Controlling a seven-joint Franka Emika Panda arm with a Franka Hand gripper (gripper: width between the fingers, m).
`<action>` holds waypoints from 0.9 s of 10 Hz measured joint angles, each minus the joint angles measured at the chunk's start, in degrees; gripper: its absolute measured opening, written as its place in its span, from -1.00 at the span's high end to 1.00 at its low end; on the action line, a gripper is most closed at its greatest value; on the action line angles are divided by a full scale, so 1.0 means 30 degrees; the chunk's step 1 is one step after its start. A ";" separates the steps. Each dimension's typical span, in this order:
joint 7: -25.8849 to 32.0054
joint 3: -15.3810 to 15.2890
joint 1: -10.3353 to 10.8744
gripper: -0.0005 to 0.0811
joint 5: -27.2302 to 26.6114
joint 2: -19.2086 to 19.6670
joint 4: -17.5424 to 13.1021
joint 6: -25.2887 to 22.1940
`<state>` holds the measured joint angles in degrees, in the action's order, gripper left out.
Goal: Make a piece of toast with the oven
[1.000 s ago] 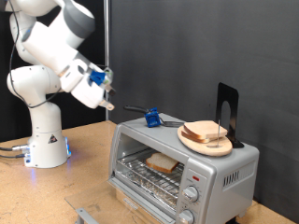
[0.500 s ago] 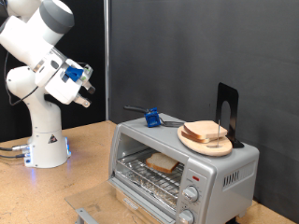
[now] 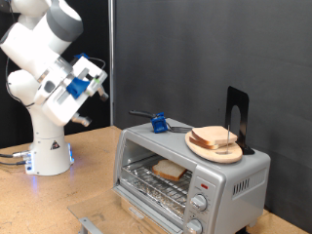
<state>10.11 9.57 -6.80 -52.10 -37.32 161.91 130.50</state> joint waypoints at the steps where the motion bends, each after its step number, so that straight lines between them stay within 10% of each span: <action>1: -0.1648 -0.0019 -0.0311 -0.99 -0.0191 0.0657 -0.0021 0.0824; 4: -0.4477 0.0154 -0.1448 -0.99 0.1518 0.1940 -0.0495 0.0043; 9: -0.0231 0.3073 -0.1508 -0.99 0.2489 0.3790 -0.1877 -0.4945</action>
<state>9.42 18.79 -11.32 -44.64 -25.95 156.28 115.67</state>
